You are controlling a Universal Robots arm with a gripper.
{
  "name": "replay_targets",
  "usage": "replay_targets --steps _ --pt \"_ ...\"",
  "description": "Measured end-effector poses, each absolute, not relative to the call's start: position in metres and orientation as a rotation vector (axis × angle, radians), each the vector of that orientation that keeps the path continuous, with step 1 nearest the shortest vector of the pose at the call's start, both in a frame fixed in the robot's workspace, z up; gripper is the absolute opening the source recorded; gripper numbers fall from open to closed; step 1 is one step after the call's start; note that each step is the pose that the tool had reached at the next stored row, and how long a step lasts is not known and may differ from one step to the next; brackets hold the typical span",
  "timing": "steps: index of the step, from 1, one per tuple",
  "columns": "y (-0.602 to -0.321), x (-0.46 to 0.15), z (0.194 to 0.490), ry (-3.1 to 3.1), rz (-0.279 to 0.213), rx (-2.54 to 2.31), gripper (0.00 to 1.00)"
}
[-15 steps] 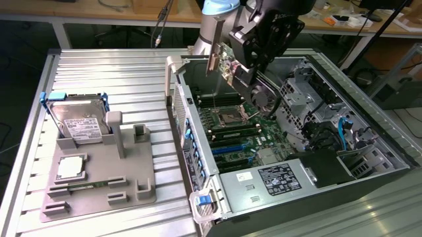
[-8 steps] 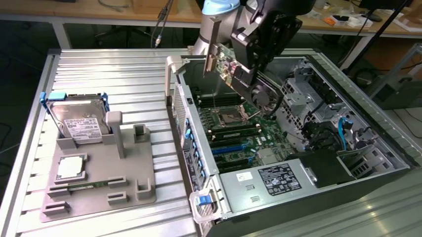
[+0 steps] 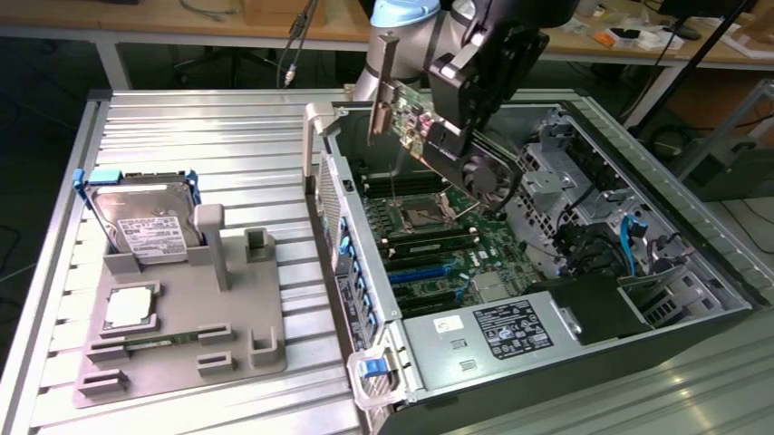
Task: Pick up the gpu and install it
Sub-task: 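Insert the gpu into the slot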
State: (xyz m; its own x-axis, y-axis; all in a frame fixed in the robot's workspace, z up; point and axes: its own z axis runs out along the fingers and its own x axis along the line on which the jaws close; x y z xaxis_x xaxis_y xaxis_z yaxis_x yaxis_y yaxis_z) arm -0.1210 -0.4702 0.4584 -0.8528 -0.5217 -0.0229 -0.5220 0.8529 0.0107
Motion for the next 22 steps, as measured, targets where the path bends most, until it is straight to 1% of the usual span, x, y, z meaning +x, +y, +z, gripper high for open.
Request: replay_targets --steps 22 --pt "-0.4702 -0.1210 0.4584 2.873 0.029 -1.227 0.27"
